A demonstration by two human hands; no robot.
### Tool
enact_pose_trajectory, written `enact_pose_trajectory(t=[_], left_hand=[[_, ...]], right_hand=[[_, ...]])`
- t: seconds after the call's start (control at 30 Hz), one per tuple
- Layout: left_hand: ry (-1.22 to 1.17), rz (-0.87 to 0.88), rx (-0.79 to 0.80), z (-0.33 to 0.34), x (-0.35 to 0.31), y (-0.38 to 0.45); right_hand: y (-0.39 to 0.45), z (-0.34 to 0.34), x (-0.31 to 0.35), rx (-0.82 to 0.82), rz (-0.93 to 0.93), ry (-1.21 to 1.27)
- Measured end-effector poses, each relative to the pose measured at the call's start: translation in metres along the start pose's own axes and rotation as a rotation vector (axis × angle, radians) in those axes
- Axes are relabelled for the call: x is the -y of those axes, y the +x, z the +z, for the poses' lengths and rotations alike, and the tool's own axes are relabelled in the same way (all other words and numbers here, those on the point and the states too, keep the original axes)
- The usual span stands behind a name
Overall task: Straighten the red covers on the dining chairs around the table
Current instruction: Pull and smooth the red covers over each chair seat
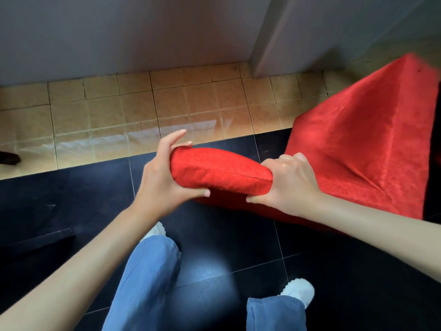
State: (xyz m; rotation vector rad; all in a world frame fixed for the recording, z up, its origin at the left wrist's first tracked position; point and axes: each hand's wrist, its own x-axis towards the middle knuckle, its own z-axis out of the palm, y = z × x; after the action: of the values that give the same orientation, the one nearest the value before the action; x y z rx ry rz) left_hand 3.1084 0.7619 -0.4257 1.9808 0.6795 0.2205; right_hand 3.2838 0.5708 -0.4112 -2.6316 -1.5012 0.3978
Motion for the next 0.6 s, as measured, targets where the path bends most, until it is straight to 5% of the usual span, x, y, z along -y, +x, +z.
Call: enact_pose_trajectory(t=[0.2, 0.6], left_hand=[[0.02, -0.103, -0.007, 0.009, -0.002, -0.014], [0.054, 0.003, 0.009, 0.001, -0.05, -0.005]], right_hand=[[-0.002, -0.01, 0.0, 0.057, -0.092, -0.027], [-0.02, -0.04, -0.015, -0.039, -0.064, -0.003]])
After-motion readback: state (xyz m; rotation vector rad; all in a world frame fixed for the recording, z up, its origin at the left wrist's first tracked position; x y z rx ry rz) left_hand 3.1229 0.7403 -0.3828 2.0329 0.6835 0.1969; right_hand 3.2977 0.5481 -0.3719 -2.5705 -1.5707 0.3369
